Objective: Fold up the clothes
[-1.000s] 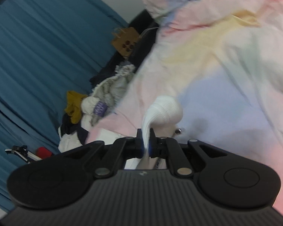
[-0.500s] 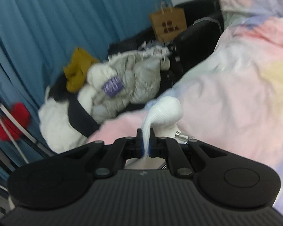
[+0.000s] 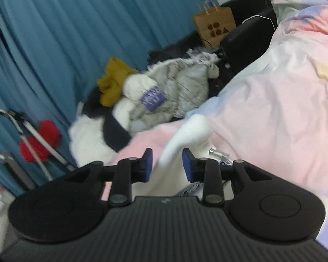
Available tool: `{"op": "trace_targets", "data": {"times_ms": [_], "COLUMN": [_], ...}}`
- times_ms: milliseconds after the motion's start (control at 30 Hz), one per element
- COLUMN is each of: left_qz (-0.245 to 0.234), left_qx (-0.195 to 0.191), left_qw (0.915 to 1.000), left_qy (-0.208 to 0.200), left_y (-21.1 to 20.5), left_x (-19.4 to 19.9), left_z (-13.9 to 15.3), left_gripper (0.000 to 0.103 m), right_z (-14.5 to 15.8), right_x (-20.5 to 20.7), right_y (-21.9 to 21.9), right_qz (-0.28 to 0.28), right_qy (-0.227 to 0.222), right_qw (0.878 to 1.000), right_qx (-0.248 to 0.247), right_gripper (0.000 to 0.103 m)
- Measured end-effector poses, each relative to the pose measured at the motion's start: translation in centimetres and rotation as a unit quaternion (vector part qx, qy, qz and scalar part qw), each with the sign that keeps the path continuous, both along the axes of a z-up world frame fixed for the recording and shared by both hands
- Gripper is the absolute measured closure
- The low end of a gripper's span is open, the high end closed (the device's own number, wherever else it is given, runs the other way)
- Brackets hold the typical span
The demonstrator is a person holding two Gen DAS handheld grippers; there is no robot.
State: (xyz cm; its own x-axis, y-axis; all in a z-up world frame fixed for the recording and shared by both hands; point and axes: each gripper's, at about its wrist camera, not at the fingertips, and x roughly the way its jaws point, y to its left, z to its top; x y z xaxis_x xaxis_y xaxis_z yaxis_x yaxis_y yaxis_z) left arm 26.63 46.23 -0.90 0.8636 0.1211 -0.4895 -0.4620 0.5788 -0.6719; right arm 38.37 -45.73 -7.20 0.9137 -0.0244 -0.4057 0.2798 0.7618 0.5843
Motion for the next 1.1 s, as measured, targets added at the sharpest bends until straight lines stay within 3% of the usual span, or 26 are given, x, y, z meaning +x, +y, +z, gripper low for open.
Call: {"op": "trace_targets", "data": {"times_ms": [67, 100, 133, 233, 333, 467, 567, 700, 867, 933, 967, 1033, 1100], "left_qz": [-0.004, -0.004, -0.003, 0.0, 0.007, 0.003, -0.002, -0.003, -0.002, 0.006, 0.009, 0.008, 0.017], "left_qx": [-0.019, -0.031, -0.044, -0.078, -0.151, -0.204, -0.226, -0.188, -0.129, -0.124, -0.12, -0.116, -0.138], "left_qw": [0.9993, 0.9984, 0.9973, 0.9953, 0.9884, 0.9788, 0.9738, 0.9821, 0.9916, 0.9921, 0.9925, 0.993, 0.9898], "left_qy": [-0.033, -0.046, -0.059, -0.057, -0.015, 0.018, 0.021, 0.013, -0.01, -0.018, -0.022, -0.021, -0.032], "left_y": [-1.2, -1.9, -2.7, -4.8, -5.8, -6.5, -6.8, -6.7, -6.9, -6.6, -6.5, -6.4, -6.1], "left_x": [-3.7, -5.4, -7.0, -10.6, -12.4, -12.8, -12.0, -9.5, -7.4, -6.8, -6.7, -6.3, -6.4], "left_z": [0.6, 0.6, 0.4, -1.3, -3.6, -6.1, -7.7, -8.5, -8.9, -9.3, -9.4, -9.9, -10.2], "left_gripper": [0.035, 0.024, 0.02, 0.017, 0.017, 0.016, 0.016, 0.015, 0.015, 0.02, 0.024, 0.054, 0.069], "right_z": [0.2, 0.0, -0.4, -1.9, -4.1, -5.9, -7.2, -8.9, -9.6, -9.6, -9.6, -9.4, -9.2], "right_x": [-3.0, -4.7, -6.4, -11.0, -13.8, -13.9, -13.1, -11.1, -8.8, -8.3, -8.0, -7.5, -7.2], "right_y": [-0.9, -1.4, -1.9, -3.6, -4.6, -4.9, -4.1, -3.3, -3.7, -3.8, -3.8, -3.5, -3.2], "right_qz": [-0.011, -0.02, -0.032, -0.071, -0.079, -0.012, 0.023, 0.039, 0.029, 0.014, 0.008, 0.002, -0.004], "right_qy": [-0.017, -0.023, -0.029, -0.034, -0.021, 0.034, 0.042, 0.037, 0.008, -0.011, -0.018, -0.023, -0.029], "right_qw": [0.999, 0.997, 0.995, 0.981, 0.967, 0.963, 0.958, 0.951, 0.959, 0.962, 0.965, 0.973, 0.979], "right_qx": [0.041, 0.066, 0.094, 0.176, 0.241, 0.269, 0.284, 0.306, 0.281, 0.272, 0.262, 0.23, 0.202], "right_gripper": [0.047, 0.047, 0.047, 0.047, 0.047, 0.047, 0.047, 0.047, 0.047, 0.048, 0.052, 0.067, 0.081]}}
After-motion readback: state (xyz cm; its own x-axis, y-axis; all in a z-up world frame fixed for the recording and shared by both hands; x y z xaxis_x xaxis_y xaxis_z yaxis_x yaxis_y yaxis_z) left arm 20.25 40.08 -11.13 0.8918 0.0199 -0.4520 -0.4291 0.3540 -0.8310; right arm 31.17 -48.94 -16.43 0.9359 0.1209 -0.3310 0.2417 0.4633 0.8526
